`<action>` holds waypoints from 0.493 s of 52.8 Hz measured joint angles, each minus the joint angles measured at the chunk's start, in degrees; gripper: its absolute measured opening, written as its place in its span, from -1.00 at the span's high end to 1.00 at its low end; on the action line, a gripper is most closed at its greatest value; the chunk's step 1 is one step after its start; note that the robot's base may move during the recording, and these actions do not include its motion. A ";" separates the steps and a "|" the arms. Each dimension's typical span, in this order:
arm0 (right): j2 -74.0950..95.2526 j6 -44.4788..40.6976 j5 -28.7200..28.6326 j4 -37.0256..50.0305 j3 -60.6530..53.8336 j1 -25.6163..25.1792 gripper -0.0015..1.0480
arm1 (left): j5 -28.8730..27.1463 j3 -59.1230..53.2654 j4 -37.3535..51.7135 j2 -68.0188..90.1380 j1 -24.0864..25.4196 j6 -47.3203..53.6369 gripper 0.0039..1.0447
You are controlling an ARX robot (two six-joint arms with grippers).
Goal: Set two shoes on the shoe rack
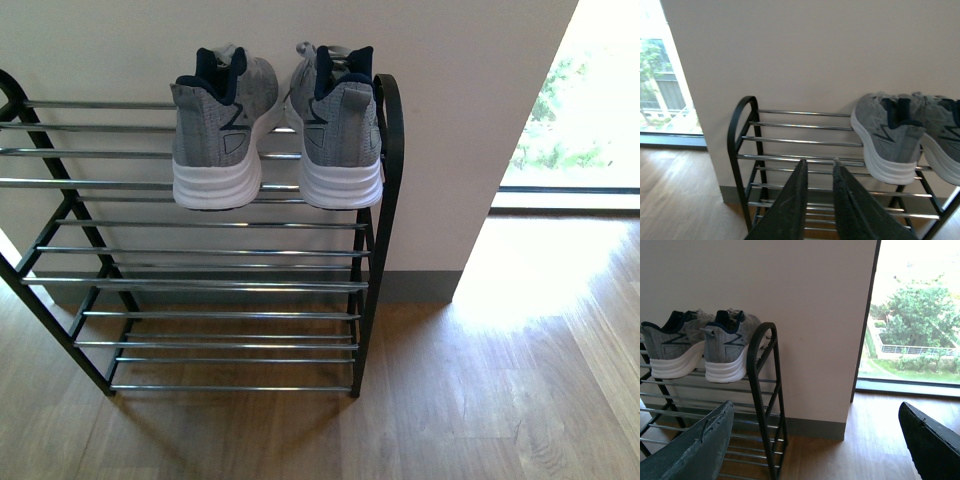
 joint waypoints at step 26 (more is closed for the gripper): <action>0.00 0.00 0.00 0.00 0.00 0.00 -0.82 | 4.04 -4.92 -6.93 -11.93 4.76 0.07 0.99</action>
